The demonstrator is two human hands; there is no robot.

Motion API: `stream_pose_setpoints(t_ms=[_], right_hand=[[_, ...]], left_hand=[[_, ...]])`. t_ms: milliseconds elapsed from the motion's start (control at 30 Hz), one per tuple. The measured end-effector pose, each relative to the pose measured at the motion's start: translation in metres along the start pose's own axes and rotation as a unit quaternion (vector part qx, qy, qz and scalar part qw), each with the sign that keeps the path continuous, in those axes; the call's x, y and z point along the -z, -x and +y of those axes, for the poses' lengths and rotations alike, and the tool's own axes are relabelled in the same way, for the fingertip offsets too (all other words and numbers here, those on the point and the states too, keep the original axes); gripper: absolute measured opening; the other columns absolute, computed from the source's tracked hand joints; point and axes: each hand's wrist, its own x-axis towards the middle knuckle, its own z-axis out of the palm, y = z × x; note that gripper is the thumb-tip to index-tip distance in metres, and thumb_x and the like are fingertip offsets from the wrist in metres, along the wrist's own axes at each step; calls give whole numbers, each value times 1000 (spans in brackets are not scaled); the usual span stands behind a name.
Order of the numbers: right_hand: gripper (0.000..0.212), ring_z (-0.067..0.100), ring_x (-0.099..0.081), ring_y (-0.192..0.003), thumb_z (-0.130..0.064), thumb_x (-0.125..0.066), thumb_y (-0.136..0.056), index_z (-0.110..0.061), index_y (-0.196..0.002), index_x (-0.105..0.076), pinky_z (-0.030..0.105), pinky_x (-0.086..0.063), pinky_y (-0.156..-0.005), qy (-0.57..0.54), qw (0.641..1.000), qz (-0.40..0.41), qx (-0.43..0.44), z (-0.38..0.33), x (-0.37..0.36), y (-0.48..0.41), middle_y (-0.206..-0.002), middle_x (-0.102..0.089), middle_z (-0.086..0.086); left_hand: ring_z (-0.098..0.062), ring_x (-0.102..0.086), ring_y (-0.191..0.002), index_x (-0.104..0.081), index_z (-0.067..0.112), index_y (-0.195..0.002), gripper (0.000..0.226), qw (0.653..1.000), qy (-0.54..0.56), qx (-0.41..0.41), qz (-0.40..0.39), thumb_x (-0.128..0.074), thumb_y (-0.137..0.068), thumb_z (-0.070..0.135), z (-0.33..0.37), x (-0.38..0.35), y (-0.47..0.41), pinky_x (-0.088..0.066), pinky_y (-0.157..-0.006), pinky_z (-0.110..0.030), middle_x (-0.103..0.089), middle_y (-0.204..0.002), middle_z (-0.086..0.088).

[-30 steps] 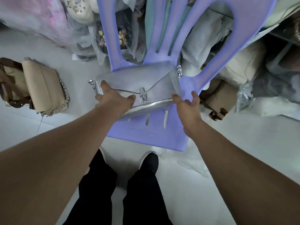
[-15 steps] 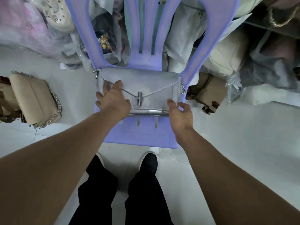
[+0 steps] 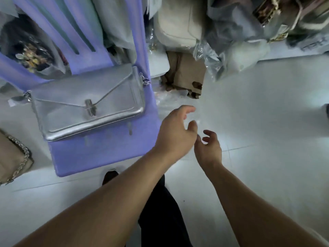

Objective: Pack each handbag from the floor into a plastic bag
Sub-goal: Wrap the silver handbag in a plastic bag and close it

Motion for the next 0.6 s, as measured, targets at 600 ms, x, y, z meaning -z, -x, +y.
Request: stream_pose_setpoints(t_ms=[600], right_hand=[[75, 32, -42, -140, -55, -73, -85, -33, -150, -40, 39, -42, -109, 180, 979, -42, 90, 106, -101, -179, -169, 2, 7]], left_hand=[[-23, -46, -134, -32, 21, -149, 60, 969, 1, 231, 84, -54, -94, 18, -180, -137, -72, -40, -110, -39, -41, -148, -6]])
